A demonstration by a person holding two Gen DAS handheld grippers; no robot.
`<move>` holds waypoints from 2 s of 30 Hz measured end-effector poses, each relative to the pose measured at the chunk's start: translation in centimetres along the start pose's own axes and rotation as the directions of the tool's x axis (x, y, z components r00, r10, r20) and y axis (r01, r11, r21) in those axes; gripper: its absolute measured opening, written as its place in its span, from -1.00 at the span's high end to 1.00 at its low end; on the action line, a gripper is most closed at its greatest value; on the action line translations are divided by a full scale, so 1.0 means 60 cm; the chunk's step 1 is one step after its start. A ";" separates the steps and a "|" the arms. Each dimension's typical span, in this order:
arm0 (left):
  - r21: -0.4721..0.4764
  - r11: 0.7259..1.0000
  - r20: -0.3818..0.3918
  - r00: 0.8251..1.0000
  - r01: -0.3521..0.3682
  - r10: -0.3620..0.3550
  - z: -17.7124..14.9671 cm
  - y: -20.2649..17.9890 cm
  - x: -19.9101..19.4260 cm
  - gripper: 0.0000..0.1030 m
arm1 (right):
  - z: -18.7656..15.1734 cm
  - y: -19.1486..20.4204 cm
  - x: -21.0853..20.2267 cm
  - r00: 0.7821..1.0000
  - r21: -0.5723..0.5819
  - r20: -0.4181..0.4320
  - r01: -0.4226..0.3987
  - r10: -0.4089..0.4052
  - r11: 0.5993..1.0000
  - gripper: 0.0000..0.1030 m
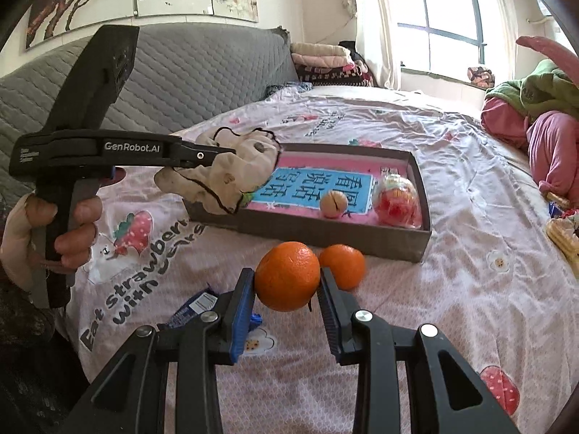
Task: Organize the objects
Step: 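Close left gripper on scrunchie and lift while right gripper grasps and lifts orange, then carry scrunchie over the grey box with left gripper while right gripper carries the orange over it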
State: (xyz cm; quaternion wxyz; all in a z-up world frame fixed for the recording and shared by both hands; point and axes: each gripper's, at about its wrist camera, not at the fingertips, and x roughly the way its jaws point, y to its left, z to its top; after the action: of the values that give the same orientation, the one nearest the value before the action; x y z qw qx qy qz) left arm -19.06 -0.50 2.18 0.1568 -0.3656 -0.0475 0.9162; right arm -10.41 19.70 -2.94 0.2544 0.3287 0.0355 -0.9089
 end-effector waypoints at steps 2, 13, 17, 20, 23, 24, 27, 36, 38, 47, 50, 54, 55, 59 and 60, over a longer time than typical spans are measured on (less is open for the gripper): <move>0.003 1.000 0.018 1.000 -0.018 0.018 0.003 0.003 -0.007 0.67 | 0.000 0.000 -0.003 1.000 0.003 0.010 -0.001 0.001 1.000 0.31; 0.024 0.999 0.068 0.997 -0.048 0.046 0.011 0.003 -0.028 0.66 | 0.046 0.003 -0.010 0.997 -0.011 0.075 0.018 -0.017 1.000 0.31; 0.035 0.997 0.082 0.995 -0.067 0.064 0.012 0.002 -0.031 0.66 | 0.074 0.005 -0.010 0.994 -0.030 0.103 0.026 -0.022 0.999 0.31; 0.038 0.996 0.094 0.993 -0.081 0.077 0.012 0.003 -0.035 0.66 | 0.089 0.002 -0.007 0.993 -0.030 0.118 0.024 -0.021 0.999 0.31; 0.044 0.994 0.105 0.990 -0.104 0.099 0.014 0.005 -0.036 0.66 | 0.098 0.000 -0.002 0.992 -0.031 0.124 0.026 -0.022 0.999 0.31; 0.042 0.993 0.109 0.989 -0.106 0.101 0.015 0.007 -0.037 0.66 | 0.101 -0.001 0.000 0.992 -0.029 0.126 0.026 -0.022 0.999 0.31; 0.034 0.993 0.122 0.987 -0.112 0.107 0.020 0.013 -0.039 0.66 | 0.107 -0.005 0.002 0.991 -0.027 0.131 0.028 -0.024 0.999 0.31; 0.028 0.992 0.189 0.975 -0.124 0.117 0.024 0.020 -0.042 0.64 | 0.135 -0.026 0.004 0.986 -0.021 0.162 0.047 -0.043 0.999 0.31; 0.023 0.992 0.193 0.974 -0.122 0.115 0.026 0.022 -0.039 0.64 | 0.141 -0.030 0.006 0.985 -0.021 0.166 0.049 -0.045 0.999 0.31; -0.022 0.991 0.209 0.969 -0.129 0.130 0.042 0.043 -0.036 0.64 | 0.173 -0.034 0.022 0.981 -0.042 0.192 0.050 -0.041 0.998 0.31; -0.032 0.991 0.219 0.966 -0.132 0.136 0.050 0.051 -0.038 0.64 | 0.183 -0.034 0.029 0.979 -0.054 0.199 0.051 -0.039 0.997 0.31; -0.028 0.991 0.217 0.967 -0.130 0.133 0.055 0.053 -0.031 0.64 | 0.190 -0.036 0.039 0.980 -0.063 0.196 0.053 -0.040 0.997 0.31; -0.025 0.991 0.217 0.967 -0.131 0.134 0.056 0.051 -0.027 0.64 | 0.190 -0.036 0.041 0.980 -0.064 0.194 0.054 -0.041 0.996 0.31; -0.004 0.992 0.201 0.971 -0.130 0.128 0.053 0.041 -0.010 0.64 | 0.183 -0.043 0.054 0.985 -0.057 0.167 0.050 -0.040 0.997 0.31; 0.004 0.991 0.196 0.972 -0.133 0.129 0.052 0.037 -0.004 0.64 | 0.181 -0.045 0.057 0.986 -0.056 0.159 0.051 -0.041 0.997 0.31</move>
State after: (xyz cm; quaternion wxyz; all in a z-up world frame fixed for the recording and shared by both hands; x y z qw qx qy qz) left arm -21.62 -2.61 4.17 0.0936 -0.2751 -0.0306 0.9564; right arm -20.25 17.99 3.16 0.2450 0.2473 0.0499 -0.9361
